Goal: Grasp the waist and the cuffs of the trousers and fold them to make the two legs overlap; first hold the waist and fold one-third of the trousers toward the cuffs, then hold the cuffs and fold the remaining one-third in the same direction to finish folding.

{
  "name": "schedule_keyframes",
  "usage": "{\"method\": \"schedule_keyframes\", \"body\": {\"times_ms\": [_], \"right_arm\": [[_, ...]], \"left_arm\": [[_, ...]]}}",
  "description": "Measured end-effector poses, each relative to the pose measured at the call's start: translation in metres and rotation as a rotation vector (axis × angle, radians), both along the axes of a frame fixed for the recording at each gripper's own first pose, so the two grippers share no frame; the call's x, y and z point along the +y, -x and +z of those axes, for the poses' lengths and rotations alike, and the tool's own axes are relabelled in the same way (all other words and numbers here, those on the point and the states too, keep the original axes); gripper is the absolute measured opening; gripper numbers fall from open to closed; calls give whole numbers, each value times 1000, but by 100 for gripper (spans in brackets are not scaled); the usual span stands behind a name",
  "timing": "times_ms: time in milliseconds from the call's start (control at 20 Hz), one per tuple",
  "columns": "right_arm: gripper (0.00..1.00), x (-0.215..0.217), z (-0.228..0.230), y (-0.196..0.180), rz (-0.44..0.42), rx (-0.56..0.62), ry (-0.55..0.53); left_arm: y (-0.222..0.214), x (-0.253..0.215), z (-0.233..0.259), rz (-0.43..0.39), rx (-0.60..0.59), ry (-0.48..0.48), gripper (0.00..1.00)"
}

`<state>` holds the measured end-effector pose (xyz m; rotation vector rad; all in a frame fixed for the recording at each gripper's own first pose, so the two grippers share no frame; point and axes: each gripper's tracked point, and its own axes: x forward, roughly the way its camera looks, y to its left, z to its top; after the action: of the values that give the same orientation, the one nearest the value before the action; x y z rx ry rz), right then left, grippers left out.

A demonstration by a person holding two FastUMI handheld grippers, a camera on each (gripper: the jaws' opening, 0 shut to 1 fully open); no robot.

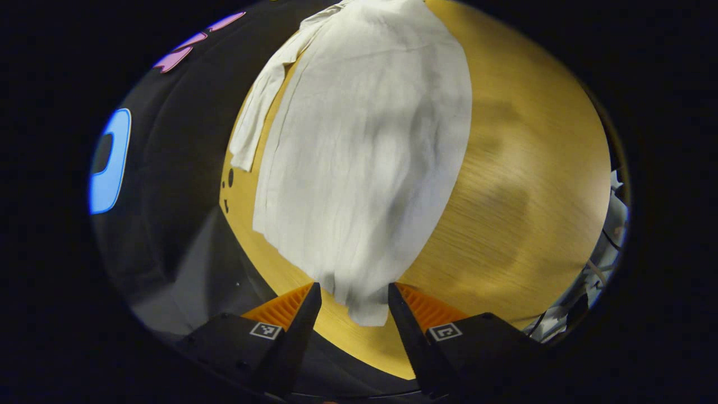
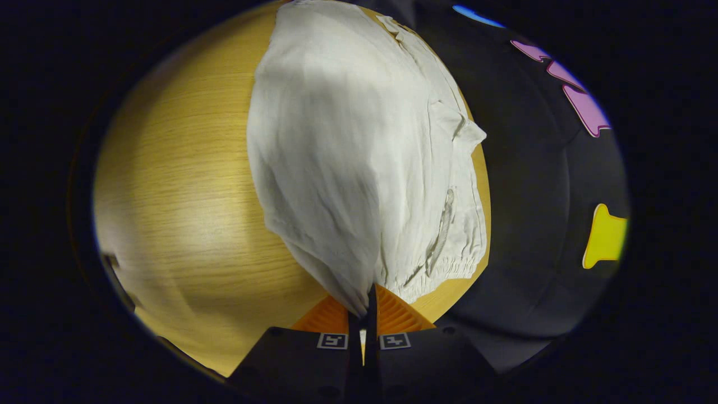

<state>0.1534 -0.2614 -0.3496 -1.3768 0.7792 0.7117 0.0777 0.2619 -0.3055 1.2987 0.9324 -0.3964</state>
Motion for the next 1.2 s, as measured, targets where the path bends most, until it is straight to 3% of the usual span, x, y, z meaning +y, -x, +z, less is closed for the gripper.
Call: {"method": "schedule_keyframes", "body": {"times_ms": [50, 100, 250, 350, 450, 500, 550, 700, 900, 1000, 1200], "right_arm": [[6, 0, 0, 0, 5, -2, 2], [6, 0, 0, 0, 12, -5, 6], [6, 0, 1, 0, 33, -17, 22], [6, 0, 1, 1, 38, -19, 23], [6, -1, 1, 1, 35, -23, 21], [6, -1, 1, 1, 35, -25, 20], [6, -1, 1, 0, 36, -26, 19], [6, -2, 0, 0, 39, -33, 21], [6, -3, 1, 0, 75, -65, 50], [6, -6, 3, -1, 104, -83, 82], [5, -6, 15, -5, 61, -140, 92]], "left_arm": [[0, 1, 0, -7, 34, 13, 82], [1, 4, -2, 0, 74, 25, 75], [4, 2, -9, 31, 177, 70, 66], [6, 0, -13, 54, 192, 83, 51], [3, 6, -14, 77, 153, 50, 28], [1, 6, -14, 82, 119, 40, 11], [0, 7, -13, 94, 85, 25, 8], [1, 8, -14, 138, -2, 28, 6], [-2, 3, -11, 255, -172, 67, 6], [-6, 2, -10, 250, -190, 65, 5], [-13, -3, 13, 220, -278, 52, 6]]}}
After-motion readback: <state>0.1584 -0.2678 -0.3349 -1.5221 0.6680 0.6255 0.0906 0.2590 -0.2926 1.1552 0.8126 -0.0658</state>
